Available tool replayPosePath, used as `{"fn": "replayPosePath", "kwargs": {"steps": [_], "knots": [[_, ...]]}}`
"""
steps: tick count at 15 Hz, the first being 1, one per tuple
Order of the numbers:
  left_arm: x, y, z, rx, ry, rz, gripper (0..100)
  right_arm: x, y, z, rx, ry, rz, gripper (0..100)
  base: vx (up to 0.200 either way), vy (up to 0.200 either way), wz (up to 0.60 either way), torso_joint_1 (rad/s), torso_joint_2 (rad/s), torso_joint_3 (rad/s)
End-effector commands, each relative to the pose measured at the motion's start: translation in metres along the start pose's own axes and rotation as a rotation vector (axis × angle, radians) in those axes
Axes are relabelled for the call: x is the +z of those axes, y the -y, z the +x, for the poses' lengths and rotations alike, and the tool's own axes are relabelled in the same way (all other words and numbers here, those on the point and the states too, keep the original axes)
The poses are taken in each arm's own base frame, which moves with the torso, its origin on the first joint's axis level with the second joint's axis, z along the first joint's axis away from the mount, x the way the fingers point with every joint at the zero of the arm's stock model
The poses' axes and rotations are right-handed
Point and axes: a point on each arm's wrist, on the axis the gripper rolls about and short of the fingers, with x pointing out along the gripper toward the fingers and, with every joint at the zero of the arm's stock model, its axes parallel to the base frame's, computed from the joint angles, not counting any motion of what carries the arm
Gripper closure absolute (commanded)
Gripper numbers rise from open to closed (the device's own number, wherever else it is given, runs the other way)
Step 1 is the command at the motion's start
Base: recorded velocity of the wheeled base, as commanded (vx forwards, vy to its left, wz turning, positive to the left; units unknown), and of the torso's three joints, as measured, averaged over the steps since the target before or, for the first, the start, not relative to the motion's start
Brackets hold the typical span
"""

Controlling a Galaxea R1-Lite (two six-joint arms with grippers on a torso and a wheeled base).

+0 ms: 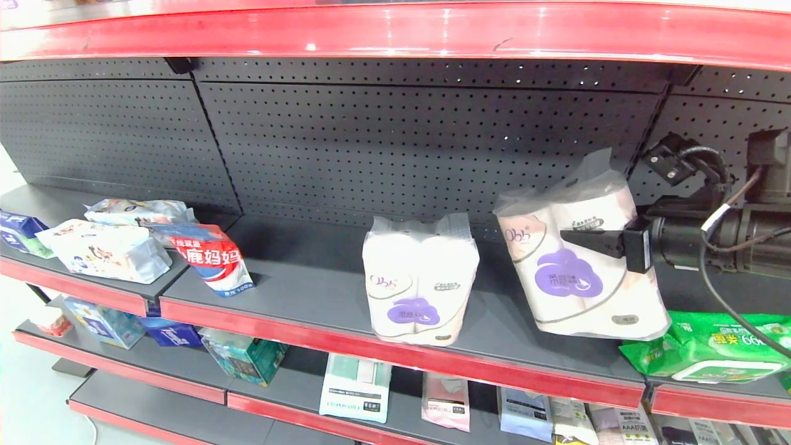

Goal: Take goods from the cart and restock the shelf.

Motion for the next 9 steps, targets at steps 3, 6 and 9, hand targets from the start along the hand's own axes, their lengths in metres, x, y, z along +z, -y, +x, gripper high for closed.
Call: {"fn": "replayPosePath", "kwargs": {"steps": [3, 6, 9], "knots": [[0.0, 0.0, 0.0, 0.001, -0.003, -0.001, 0, -0.003, 0.023, 0.025, 0.022, -0.01, 0.018, 100, 0.0, 0.0, 0.0, 0.0, 0.0, 0.0], [0.0, 0.0, 0.0, 0.001, -0.003, -0.001, 0, -0.01, 0.045, 0.045, 0.034, 0.027, 0.019, 100, 0.0, 0.0, 0.0, 0.0, 0.0, 0.0], [0.0, 0.0, 0.0, 0.001, -0.003, -0.001, 0, -0.004, 0.057, 0.06, 0.065, 0.073, 0.005, 100, 0.0, 0.0, 0.0, 0.0, 0.0, 0.0]]}}
